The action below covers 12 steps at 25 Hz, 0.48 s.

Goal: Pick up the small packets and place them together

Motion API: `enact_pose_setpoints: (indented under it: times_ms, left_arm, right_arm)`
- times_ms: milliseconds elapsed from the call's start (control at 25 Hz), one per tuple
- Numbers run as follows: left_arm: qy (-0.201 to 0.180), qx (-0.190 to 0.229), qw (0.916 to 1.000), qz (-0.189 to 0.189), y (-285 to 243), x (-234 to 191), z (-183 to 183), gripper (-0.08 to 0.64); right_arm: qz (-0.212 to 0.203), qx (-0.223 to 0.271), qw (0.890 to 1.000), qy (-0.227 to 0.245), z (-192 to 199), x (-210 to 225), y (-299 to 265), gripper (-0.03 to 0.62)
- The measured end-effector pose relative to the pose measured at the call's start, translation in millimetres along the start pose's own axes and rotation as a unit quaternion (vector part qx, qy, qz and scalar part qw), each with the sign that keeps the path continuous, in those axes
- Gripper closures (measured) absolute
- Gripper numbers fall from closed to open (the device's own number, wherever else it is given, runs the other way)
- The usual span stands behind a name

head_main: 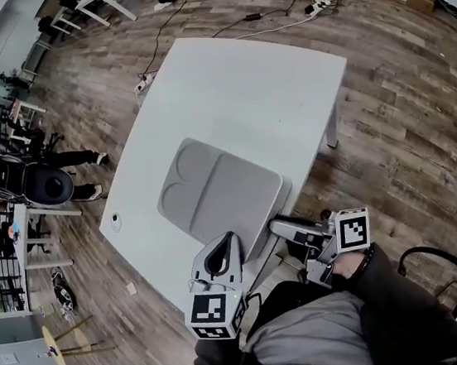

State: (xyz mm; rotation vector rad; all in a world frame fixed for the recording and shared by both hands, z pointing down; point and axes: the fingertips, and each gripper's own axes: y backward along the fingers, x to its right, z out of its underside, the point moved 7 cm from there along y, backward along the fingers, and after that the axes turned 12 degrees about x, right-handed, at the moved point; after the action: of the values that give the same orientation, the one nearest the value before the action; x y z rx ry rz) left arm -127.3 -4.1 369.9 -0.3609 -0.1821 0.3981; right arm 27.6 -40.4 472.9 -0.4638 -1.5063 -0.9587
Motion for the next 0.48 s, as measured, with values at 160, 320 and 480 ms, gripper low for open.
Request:
enact_pose_setpoints:
  times_ms: [160, 320, 480]
  left_arm:
    - [0.005, -0.002, 1.0, 0.004, 0.5, -0.3, 0.0, 0.563]
    - [0.016, -0.008, 0.9998, 0.004, -0.3, -3.5, -1.0, 0.563]
    - [0.026, -0.014, 0.9996, 0.003, -2.1, -5.9, -1.6, 0.563]
  right_arm:
    - [0.001, 0.006, 1.0, -0.008, 1.9, -1.0, 4.7, 0.474]
    - [0.003, 0.014, 1.0, -0.012, 3.4, -5.7, 14.1, 0.474]
    - [0.02, 0.012, 1.0, 0.01, 2.6, -11.1, 18.9, 0.476]
